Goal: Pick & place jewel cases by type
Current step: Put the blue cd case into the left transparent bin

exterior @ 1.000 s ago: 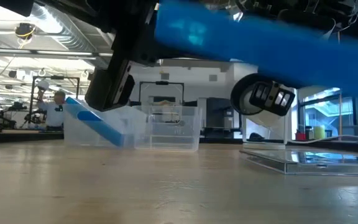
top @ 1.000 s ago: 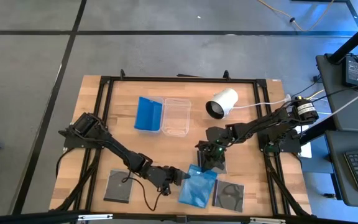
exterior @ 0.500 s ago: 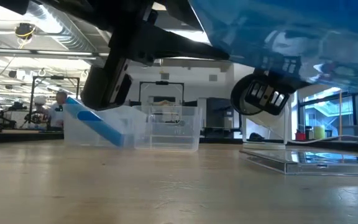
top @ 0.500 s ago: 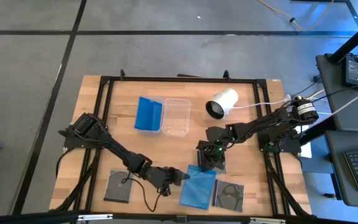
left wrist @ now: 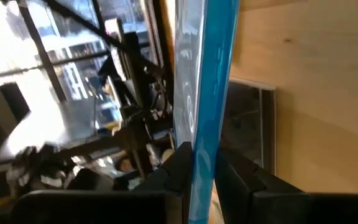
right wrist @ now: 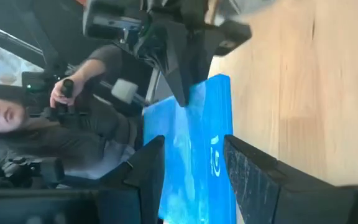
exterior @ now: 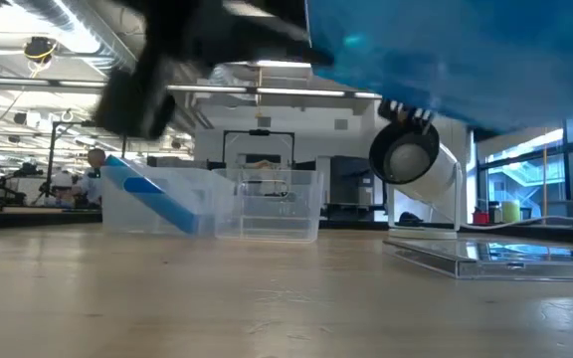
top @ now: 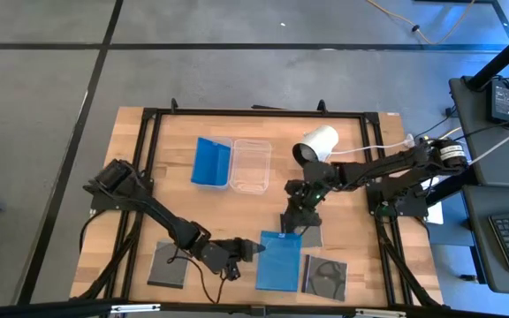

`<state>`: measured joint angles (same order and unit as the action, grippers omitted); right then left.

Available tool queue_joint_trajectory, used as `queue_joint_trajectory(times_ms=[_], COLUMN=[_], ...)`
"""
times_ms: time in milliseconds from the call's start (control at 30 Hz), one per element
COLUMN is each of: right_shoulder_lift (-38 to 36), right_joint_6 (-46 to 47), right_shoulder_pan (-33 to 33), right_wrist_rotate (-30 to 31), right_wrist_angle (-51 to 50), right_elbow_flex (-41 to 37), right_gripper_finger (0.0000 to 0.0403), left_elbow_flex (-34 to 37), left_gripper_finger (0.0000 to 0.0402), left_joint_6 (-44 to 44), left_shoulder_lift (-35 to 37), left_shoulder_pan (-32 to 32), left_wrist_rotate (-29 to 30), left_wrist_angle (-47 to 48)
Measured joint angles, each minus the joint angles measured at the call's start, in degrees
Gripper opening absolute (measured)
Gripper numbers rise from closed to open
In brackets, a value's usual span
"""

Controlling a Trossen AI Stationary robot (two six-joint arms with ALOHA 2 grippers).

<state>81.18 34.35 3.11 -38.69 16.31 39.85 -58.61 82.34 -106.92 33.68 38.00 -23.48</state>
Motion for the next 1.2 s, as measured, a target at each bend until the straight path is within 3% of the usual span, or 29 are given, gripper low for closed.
queue_joint_trajectory(times_ms=[233,467,700,967,1200], right_shoulder_lift=[-6.74,-10.47,-10.68,-10.62,-10.62], right_joint_6=[-1.96,-7.71,-9.43,-9.15,-11.17], right_shoulder_pan=[-0.10,-0.10,-0.10,-0.10,-0.27], right_wrist_rotate=[0.72,4.75,10.48,11.94,20.18], right_wrist_angle=[-4.55,-13.01,-19.04,-21.36,-21.32], right_elbow_flex=[0.01,0.01,0.01,0.01,0.01], right_gripper_finger=[0.0167,0.0167,0.0167,0.0167,0.0167], left_elbow_flex=[0.00,-0.02,0.00,0.00,0.00], left_gripper_finger=[0.0050,0.0050,0.0050,0.0052,0.0052], left_joint_6=[-12.66,-20.69,-38.46,-31.60,-27.68], left_shoulder_lift=[12.41,27.11,42.04,52.14,55.13], left_shoulder_pan=[-0.07,0.88,-1.99,-10.24,-19.64], left_wrist_rotate=[2.78,11.94,10.54,8.56,6.40], left_wrist_angle=[17.79,35.89,62.81,79.54,90.84])
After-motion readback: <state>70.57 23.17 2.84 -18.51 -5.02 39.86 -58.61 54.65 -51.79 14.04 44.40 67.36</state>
